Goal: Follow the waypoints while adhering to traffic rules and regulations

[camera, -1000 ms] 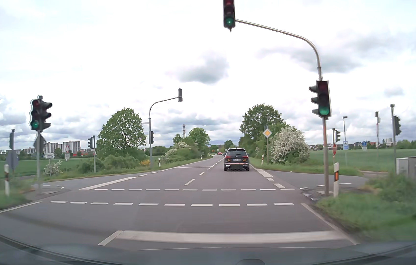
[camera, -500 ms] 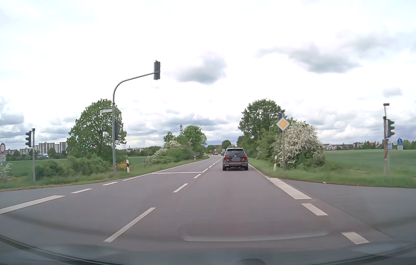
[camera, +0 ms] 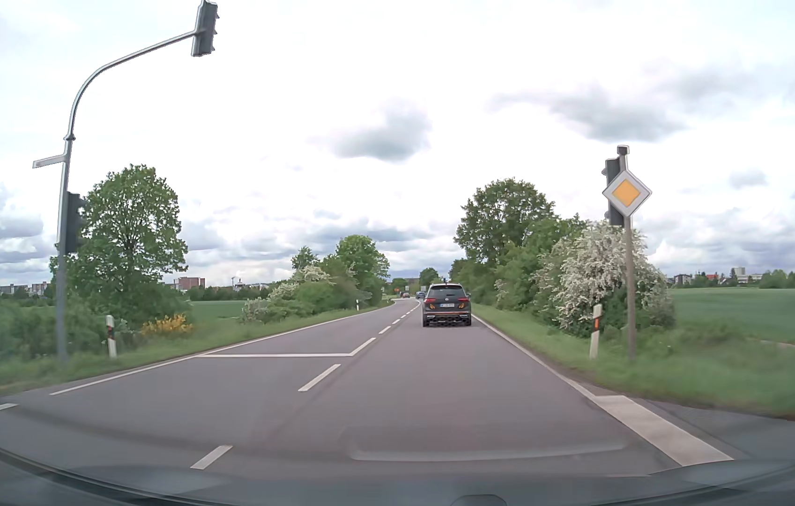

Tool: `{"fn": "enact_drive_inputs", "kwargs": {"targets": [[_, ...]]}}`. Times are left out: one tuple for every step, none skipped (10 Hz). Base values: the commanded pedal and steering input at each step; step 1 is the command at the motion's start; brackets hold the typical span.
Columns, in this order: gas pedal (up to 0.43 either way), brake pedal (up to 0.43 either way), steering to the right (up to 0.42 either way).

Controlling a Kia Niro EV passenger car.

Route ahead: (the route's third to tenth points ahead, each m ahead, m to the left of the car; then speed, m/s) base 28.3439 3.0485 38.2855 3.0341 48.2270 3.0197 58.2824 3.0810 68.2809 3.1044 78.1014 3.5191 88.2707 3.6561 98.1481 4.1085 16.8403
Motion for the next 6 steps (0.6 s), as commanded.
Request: {"fn": "enact_drive_inputs", "kwargs": {"targets": [[0.118, 0.0, 0.001], [0.118, 0.0, 0.001], [0.118, 0.0, 0.001], [0.118, 0.0, 0.001], [0.118, 0.0, 0.0], [0.118, 0.0, -0.001]]}}
